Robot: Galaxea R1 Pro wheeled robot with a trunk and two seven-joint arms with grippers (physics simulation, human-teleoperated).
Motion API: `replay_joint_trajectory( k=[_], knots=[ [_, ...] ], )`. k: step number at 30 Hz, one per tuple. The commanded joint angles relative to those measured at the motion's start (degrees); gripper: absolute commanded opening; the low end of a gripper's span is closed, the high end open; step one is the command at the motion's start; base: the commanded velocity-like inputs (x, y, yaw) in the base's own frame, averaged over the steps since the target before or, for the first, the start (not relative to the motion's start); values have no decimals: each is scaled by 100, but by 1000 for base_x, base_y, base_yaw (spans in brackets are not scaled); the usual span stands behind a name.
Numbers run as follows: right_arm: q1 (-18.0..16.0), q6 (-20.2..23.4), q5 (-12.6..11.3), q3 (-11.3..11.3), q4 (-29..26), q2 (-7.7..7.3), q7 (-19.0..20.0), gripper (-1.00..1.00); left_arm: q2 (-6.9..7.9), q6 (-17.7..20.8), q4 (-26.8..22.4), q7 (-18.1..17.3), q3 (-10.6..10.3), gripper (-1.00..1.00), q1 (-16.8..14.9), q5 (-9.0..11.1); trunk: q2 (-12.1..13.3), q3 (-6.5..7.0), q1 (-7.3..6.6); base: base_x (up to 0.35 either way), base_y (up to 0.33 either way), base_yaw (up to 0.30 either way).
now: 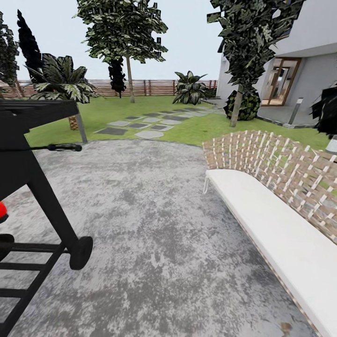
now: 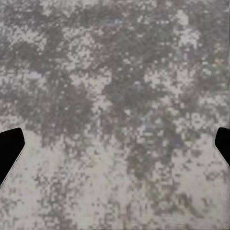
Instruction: In the garden, pick up the pesticide atomizer on the floor and spray pesticide onto both trees until each tree trunk is fully covered.
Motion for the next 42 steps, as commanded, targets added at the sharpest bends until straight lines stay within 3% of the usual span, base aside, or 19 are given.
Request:
replay_joint_trajectory(
  k=[1,42],
  knots=[
    [-3,-18,2,1,4,-1,3,100,0,-18,5,-2,1,100,-3,30,-1,-5,2,339,0,0],
    [-3,-18,2,2,4,-1,3,100,0,-18,6,-2,1,100,-3,30,-1,-5,2,339,0,0]
  ],
)
